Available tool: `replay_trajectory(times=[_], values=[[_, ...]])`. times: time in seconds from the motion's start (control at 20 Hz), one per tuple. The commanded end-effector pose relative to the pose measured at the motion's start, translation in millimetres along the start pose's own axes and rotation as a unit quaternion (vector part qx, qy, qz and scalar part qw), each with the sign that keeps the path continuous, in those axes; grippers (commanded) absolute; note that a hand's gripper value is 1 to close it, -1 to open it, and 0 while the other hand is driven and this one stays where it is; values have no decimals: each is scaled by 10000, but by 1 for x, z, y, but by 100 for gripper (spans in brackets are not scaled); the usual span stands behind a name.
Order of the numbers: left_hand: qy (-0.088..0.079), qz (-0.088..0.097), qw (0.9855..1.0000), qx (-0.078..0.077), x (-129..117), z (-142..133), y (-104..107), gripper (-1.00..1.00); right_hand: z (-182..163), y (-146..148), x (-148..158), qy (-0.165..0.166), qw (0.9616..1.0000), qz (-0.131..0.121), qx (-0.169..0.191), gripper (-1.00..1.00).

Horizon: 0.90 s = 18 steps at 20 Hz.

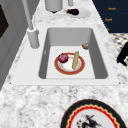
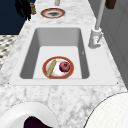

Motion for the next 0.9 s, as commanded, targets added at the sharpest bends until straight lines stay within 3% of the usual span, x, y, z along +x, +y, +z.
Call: replay_trajectory(times=[0.0, 0.2, 0.25, 0.3, 0.5, 0.65, 0.7, 0.85], values=[[0, 0, 10000, 0, 0, 0, 0, 0, -12, 4, 4, -162, 9998, 98, -9, 100], [0, 0, 10000, 0, 0, 0, 0, 0, -32, 14, 7, -656, 9977, 182, 54, 100], [0, 0, 10000, 0, 0, 0, 0, 0, -42, 19, 10, -753, 9969, 212, 13, -100], [0, 0, 10000, 0, 0, 0, 0, 0, -49, 25, 15, -804, 9964, 260, -31, 100], [0, 0, 10000, 0, 0, 0, 0, 0, -76, 41, 24, -749, 9961, 420, -189, 100], [0, 0, 10000, 0, 0, 0, 0, 0, -83, 34, 26, -736, 9958, 542, 65, 100], [0, 0, 10000, 0, 0, 0, 0, 0, -86, 31, 28, -713, 9956, 585, 155, -100], [0, 0, 10000, 0, 0, 0, 0, 0, -89, 13, 26, -735, 9955, 508, 327, -100]])
